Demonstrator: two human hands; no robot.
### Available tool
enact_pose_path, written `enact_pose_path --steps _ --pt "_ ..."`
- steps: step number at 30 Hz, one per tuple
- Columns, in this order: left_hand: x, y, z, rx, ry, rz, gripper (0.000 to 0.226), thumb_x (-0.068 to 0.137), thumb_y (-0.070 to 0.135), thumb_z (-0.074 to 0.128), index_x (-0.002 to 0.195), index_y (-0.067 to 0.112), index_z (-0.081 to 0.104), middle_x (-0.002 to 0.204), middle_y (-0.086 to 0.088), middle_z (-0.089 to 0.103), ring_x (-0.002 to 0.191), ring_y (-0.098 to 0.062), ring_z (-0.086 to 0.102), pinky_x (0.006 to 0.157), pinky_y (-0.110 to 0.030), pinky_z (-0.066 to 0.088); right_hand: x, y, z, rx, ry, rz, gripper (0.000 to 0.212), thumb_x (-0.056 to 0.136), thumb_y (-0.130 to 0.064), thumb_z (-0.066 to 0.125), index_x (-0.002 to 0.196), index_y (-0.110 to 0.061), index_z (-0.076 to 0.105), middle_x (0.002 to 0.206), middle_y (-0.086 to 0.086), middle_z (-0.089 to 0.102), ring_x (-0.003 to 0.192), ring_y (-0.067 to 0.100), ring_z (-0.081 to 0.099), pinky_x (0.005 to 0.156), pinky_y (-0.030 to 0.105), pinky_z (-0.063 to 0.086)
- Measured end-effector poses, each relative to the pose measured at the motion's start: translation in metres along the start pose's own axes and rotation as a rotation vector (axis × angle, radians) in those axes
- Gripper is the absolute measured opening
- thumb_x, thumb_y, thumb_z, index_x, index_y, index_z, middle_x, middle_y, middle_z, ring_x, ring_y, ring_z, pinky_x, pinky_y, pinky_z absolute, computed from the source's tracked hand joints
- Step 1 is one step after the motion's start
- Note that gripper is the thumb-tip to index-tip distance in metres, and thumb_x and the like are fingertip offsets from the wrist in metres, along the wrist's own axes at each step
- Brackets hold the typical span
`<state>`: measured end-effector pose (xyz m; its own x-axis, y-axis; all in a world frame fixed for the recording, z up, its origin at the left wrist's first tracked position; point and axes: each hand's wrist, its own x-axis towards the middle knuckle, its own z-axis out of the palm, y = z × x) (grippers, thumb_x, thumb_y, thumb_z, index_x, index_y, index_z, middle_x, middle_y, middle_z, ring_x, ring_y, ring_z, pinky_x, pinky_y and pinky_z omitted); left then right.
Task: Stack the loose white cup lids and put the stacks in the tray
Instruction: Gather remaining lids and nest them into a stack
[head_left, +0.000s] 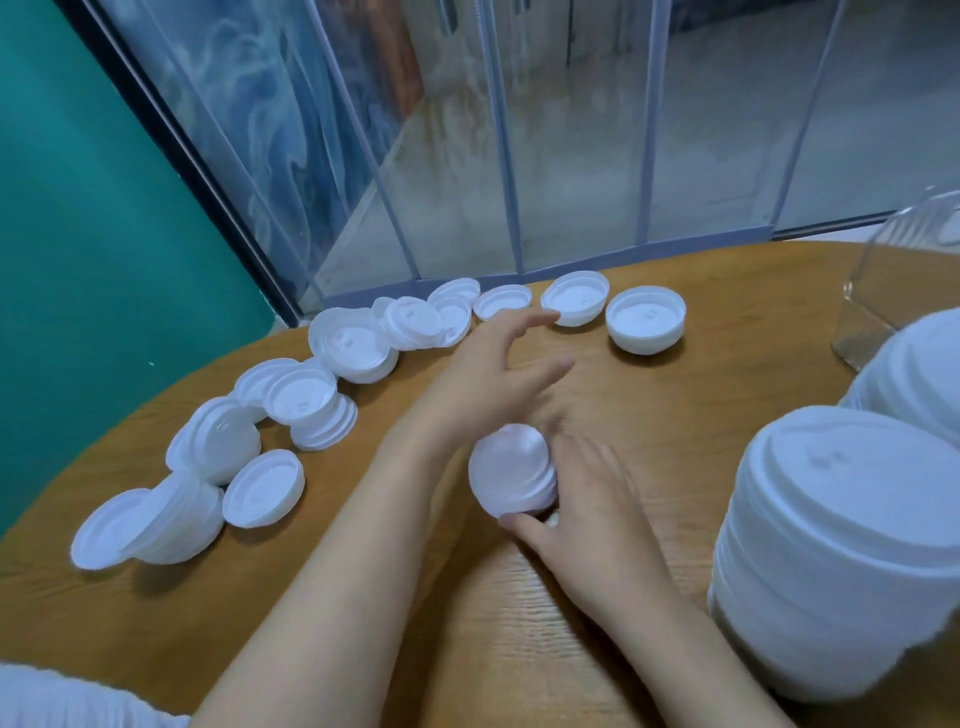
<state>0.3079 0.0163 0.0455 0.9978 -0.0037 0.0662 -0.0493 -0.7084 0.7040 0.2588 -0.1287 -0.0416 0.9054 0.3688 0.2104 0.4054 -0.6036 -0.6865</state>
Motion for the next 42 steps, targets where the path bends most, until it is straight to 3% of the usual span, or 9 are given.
enact_pose_path --steps 4,9,13,17,23,26,29,36,42 --pt "0.07 0.035 0.017 0.256 -0.141 0.086 0.074 0.089 0.05 0.076 0.153 0.03 0.044 0.155 0.011 0.045 0.141 -0.009 0.042 0.112 -0.029 0.036 0.0 -0.003 0.001 -0.037 -0.009 0.013 0.051 0.077 -0.049 0.078 0.115 -0.027 0.053 0.099 -0.013 0.042 0.106 0.017 0.044 0.086 0.027 0.031" --pt "0.122 0.043 0.049 0.537 -0.242 0.154 0.093 0.086 0.061 0.072 0.16 0.023 0.031 0.164 0.002 0.035 0.15 -0.022 0.033 0.12 -0.042 0.032 -0.001 -0.004 -0.001 0.027 -0.009 0.019 0.059 0.069 -0.06 0.077 0.109 -0.029 0.047 0.098 -0.014 0.039 0.108 0.016 0.044 0.09 0.03 0.038" --pt "0.138 0.047 0.051 0.553 -0.281 0.104 0.101 0.08 0.068 0.075 0.16 0.024 0.03 0.163 0.004 0.038 0.148 -0.023 0.035 0.118 -0.041 0.032 0.001 -0.005 -0.004 0.028 -0.025 0.038 0.06 0.074 -0.067 0.069 0.118 -0.032 0.047 0.109 -0.011 0.048 0.114 0.014 0.042 0.097 0.033 0.04" --pt "0.142 0.052 0.054 0.594 -0.263 0.09 0.098 0.074 0.069 0.078 0.155 0.029 0.038 0.15 0.008 0.051 0.137 -0.028 0.041 0.104 -0.039 0.038 0.001 -0.005 0.001 0.012 -0.009 0.036 0.064 0.078 -0.065 0.067 0.13 -0.034 0.045 0.115 -0.012 0.05 0.117 0.015 0.041 0.102 0.036 0.041" --pt "0.144 0.056 0.057 0.631 -0.262 0.099 0.091 0.075 0.064 0.081 0.151 0.029 0.044 0.141 0.008 0.056 0.118 -0.022 0.039 0.091 -0.034 0.032 0.0 0.0 0.004 0.028 -0.013 0.036 0.062 0.08 -0.06 0.068 0.13 -0.034 0.043 0.118 -0.011 0.046 0.119 0.016 0.042 0.103 0.038 0.043" --pt "0.142 0.057 0.052 0.566 -0.248 0.096 0.09 0.074 0.059 0.085 0.149 0.03 0.045 0.138 0.009 0.056 0.114 -0.02 0.039 0.092 -0.032 0.03 -0.001 0.003 0.005 0.025 -0.01 0.03 0.056 0.081 -0.06 0.067 0.126 -0.034 0.044 0.12 -0.01 0.046 0.118 0.018 0.046 0.101 0.04 0.045" --pt "0.139 0.057 0.042 0.482 -0.213 0.103 0.091 0.07 0.056 0.089 0.147 0.031 0.048 0.134 0.008 0.055 0.125 -0.022 0.047 0.1 -0.037 0.042 0.0 0.004 0.007 0.014 -0.006 0.033 0.056 0.08 -0.062 0.066 0.124 -0.035 0.046 0.117 -0.011 0.047 0.115 0.018 0.047 0.1 0.04 0.046" --pt "0.109 0.05 0.011 0.321 -0.073 0.144 0.083 0.072 0.054 0.089 0.145 0.036 0.052 0.121 0.006 0.049 0.113 -0.011 0.053 0.098 -0.031 0.049 0.001 0.001 0.004 0.022 -0.008 0.022 0.057 0.081 -0.061 0.069 0.126 -0.033 0.048 0.118 -0.011 0.049 0.115 0.017 0.047 0.101 0.038 0.044" --pt "0.018 0.008 -0.01 -0.149 0.238 0.015 0.06 0.078 0.037 0.088 0.13 0.032 0.06 0.119 0.002 0.059 0.104 -0.006 0.064 0.085 -0.013 0.051 0.0 -0.004 0.001 -0.008 -0.015 0.033 0.062 0.081 -0.063 0.068 0.13 -0.031 0.048 0.119 -0.012 0.05 0.118 0.016 0.043 0.103 0.034 0.038"
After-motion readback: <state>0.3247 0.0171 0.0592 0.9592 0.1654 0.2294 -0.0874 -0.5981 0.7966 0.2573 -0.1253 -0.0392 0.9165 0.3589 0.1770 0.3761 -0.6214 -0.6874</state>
